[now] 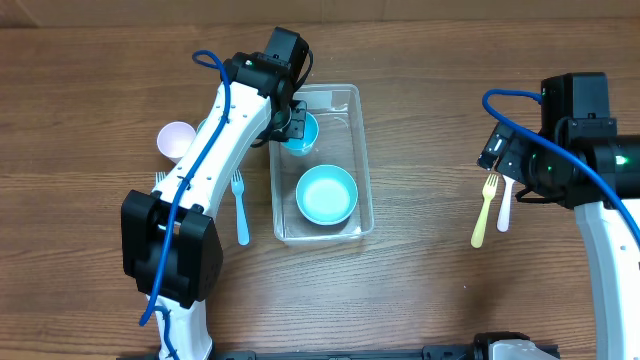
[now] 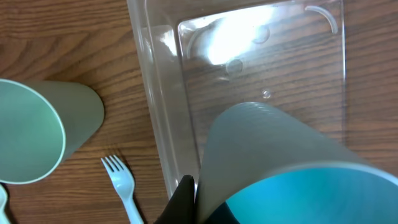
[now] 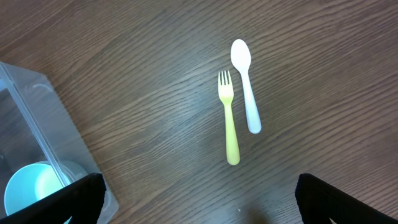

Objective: Pack container
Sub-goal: 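Carry the light-blue cup into the container's left corner and lower it, then open the left gripper and withdraw it to the green cup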

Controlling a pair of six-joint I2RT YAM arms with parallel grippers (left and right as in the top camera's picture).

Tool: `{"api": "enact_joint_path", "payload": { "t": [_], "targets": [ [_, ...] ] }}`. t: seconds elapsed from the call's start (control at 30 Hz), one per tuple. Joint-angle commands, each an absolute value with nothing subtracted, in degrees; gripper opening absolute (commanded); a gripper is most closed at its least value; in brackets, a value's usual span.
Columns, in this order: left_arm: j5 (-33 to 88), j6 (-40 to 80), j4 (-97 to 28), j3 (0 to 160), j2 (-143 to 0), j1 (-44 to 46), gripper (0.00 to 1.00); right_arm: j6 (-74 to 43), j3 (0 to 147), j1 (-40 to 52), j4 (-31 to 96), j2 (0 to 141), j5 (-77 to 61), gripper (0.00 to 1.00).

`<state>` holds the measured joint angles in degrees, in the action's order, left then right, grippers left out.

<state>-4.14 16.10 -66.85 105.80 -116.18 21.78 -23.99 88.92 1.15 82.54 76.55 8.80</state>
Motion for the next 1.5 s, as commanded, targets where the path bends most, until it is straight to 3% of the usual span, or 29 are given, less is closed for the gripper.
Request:
{"api": "enact_joint_path", "payload": {
  "t": [0.0, 0.8, 0.97, 1.27, 1.47],
  "targets": [
    [-3.0, 17.0, -67.3, 107.0, -117.0, 22.2, 0.04, -24.0, 89.3, 1.0, 82.4, 76.3, 9.0, 1.0],
    [-2.9, 18.5, -64.6, 102.9, -120.6, 22.2, 0.05, -24.0, 89.3, 1.0, 82.4, 76.3, 9.0, 1.0],
    [-2.9, 18.5, -63.8, 103.0, -120.6, 22.2, 0.11, -24.0, 89.3, 1.0, 82.4, 76.3, 9.0, 1.0],
    [-2.9, 18.4, -62.6, 103.4, -120.6, 22.2, 0.33, -24.0, 89.3, 1.0, 82.4, 76.3, 9.0, 1.0],
    [0.3, 18.5, -63.8, 109.8, -120.6, 22.2, 0.36, -24.0, 89.3, 1.0, 82.4, 76.3, 9.0, 1.0]
  ]
}}
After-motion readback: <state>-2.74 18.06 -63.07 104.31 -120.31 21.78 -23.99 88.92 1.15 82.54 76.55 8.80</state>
